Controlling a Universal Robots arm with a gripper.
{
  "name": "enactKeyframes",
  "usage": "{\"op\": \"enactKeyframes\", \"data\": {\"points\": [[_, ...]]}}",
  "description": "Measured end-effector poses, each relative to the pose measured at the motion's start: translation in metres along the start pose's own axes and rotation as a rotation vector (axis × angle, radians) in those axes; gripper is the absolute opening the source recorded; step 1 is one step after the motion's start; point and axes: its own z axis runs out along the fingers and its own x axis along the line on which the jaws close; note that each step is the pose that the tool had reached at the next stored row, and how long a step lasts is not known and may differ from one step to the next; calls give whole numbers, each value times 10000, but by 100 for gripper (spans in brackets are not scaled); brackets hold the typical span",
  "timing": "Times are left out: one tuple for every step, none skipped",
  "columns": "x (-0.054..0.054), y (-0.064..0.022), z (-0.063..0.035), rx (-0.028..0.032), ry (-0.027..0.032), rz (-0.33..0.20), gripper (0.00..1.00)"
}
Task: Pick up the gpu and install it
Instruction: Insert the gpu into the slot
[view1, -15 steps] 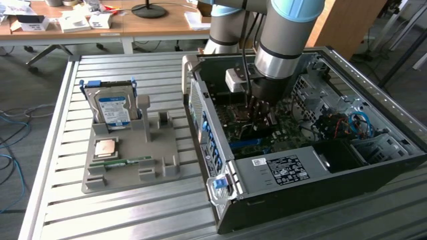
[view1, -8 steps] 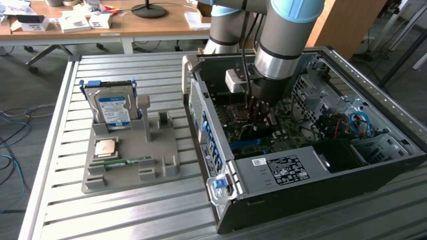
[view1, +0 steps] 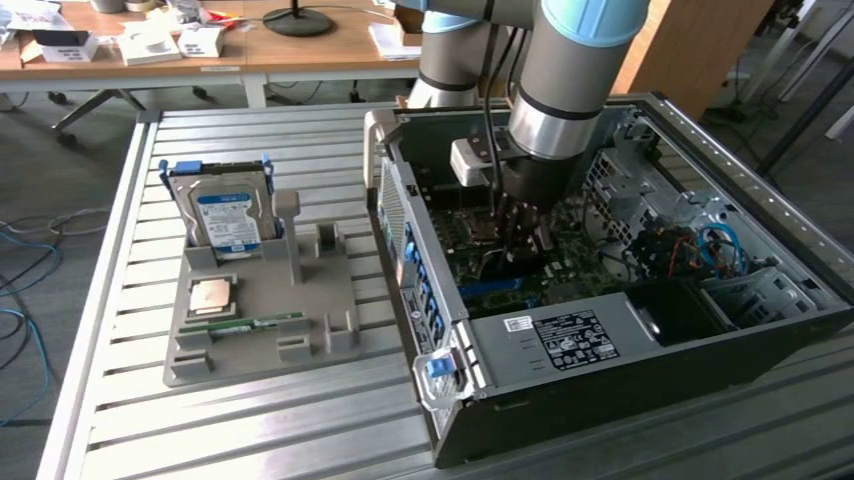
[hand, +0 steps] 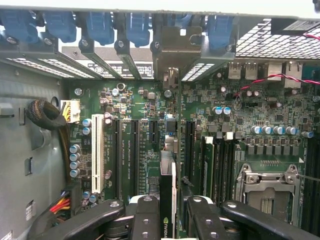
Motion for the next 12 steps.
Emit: {"op": "enactKeyframes", "data": {"points": [[0, 2, 0, 0, 0, 1, 26], [0, 6, 1, 0, -1, 3, 26], [0, 5, 1, 1, -1, 2, 26], [0, 5, 0, 0, 0, 0, 26], [0, 5, 1, 6, -1, -1, 26], [0, 6, 1, 8, -1, -1, 26], [0, 6, 0, 11, -1, 0, 26], [0, 6, 0, 14, -2, 0, 26], [0, 6, -3, 15, -1, -1, 26], [0, 6, -6, 17, 0, -1, 26], [0, 6, -9, 19, -1, -1, 26], [0, 6, -9, 22, -2, 0, 26]]}}
